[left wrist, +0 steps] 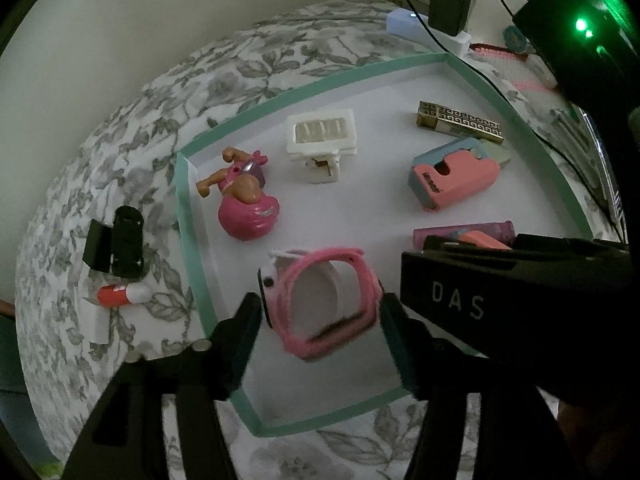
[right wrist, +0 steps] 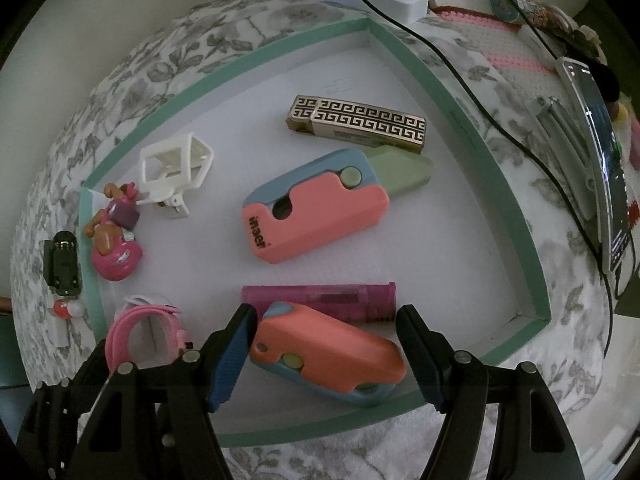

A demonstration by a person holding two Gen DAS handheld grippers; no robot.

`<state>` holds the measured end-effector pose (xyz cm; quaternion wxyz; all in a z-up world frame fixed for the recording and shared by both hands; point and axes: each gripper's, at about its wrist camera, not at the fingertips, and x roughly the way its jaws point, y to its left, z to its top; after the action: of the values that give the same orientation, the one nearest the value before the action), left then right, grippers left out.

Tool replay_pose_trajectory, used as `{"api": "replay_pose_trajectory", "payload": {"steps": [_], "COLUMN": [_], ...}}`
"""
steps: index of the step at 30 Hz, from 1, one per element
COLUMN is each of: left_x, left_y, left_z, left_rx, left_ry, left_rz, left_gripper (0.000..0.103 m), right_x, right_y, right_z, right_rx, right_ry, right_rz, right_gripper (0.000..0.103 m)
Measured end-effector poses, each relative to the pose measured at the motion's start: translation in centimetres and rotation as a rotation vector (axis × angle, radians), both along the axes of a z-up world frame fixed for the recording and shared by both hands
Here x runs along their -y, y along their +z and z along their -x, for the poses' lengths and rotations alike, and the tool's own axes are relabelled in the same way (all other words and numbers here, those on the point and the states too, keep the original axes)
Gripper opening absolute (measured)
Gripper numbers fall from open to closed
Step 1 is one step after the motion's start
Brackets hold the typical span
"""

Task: Organize rigid objects
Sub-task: 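Lower both items into the tray, open both tools and lift away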

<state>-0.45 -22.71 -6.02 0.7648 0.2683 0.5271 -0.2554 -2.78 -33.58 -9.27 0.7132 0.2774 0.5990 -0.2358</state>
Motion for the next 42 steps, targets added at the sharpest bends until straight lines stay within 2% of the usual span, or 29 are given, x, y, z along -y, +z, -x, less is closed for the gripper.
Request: {"api": "replay_pose_trajectory", "payload": {"steps": [5,8,13,18,24,26,27,28,31,35,42], "left_x": [-0.2,-0.5,-1.4,-3.0,-5.0,-5.8,-6.2,-6.6,-7.2,-7.9,-8.6], "left_y": [1.2,1.9,2.9,3.3,3.8,4.1,4.2,4.3,4.4,4.4,4.5], "left_z": [-0.1,-0.4,-1.4,-2.9,-4.7,-5.3,-5.5,-5.8,-6.3,-6.8,-7.3], "left_rx": [0.026,0.038,0.062,0.065,0.064,0.066,0.067,0.067,0.061,0.062,0.055], "left_ry": [0.006,0.018,0.051,0.118,0.210,0.246,0.260,0.279,0.305,0.336,0.364], "left_rz": [0.018,0.030,0.045,0.058,0.085,0.100,0.107,0.117,0.131,0.137,0.148], "left_gripper": [0.072,0.079,0.081,0.081,0.081,0.083,0.089,0.092,0.093,0.093,0.093], "right_x": [0.3,0.4,0.5,0.6,0.5,0.3,0.2,0.1,-0.3,-0.7,-0.8], "right_y": [0.5,1.2,2.5,4.7,5.7,5.6,5.5,5.6,5.5,5.7,5.9], "right_z": [0.0,0.1,0.1,0.1,0.1,-0.1,-0.2,-0.1,-0.4,-0.6,-0.6], "right_rx": [0.008,0.029,0.073,0.133,0.164,0.164,0.164,0.165,0.170,0.184,0.194], "right_ry": [0.008,0.012,0.010,0.006,0.005,0.013,0.018,0.022,0.040,0.053,0.059], "right_rz": [0.007,0.023,0.043,0.077,0.096,0.095,0.095,0.096,0.106,0.125,0.138], "right_gripper": [0.080,0.082,0.082,0.082,0.082,0.082,0.082,0.083,0.094,0.103,0.103]}}
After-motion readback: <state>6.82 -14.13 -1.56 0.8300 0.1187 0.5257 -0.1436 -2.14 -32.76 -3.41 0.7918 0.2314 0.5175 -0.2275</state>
